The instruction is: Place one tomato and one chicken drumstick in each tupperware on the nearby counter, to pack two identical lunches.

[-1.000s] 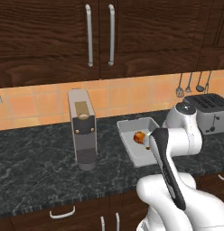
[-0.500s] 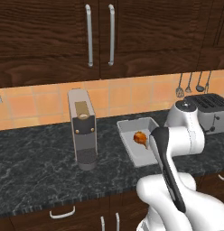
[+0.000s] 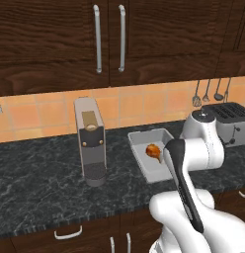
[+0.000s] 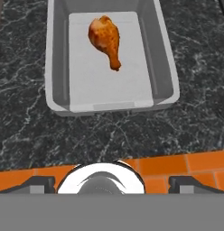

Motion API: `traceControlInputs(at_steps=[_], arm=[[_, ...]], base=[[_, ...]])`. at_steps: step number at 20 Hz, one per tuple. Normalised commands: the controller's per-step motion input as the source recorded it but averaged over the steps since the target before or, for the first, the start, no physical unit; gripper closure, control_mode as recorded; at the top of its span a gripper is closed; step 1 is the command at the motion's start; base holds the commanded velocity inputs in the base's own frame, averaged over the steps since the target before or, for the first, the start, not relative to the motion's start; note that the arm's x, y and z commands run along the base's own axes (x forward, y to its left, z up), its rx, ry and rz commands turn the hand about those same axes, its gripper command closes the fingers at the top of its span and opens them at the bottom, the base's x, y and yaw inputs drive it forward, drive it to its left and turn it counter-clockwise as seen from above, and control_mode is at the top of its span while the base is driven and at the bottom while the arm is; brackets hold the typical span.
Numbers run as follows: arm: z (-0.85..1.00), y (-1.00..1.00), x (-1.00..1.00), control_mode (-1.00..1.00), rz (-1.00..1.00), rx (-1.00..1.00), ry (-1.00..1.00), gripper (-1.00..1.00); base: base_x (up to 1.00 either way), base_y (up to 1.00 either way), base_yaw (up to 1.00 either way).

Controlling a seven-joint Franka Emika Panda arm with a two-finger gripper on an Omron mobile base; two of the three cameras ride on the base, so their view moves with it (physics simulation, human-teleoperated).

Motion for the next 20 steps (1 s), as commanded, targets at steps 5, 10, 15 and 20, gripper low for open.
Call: traceControlInputs(at_steps=[5,10,15,20], arm=[[0.00,0.00,0.00,1.00,0.00,0.00,0.00,-1.00],[0.00,0.00,0.00,1.00,0.00,0.00,0.00,-1.00],[0.00,0.00,0.00,1.00,0.00,0.00,0.00,-1.00],[0.00,0.00,0.00,1.00,0.00,0.00,0.00,-1.00]], base=[[-0.64,-0.30,-0.09],[-0.68,-0.82,-0.08],[-0.48,-1.00,-0.06],[-0.72,-1.00,-0.01]])
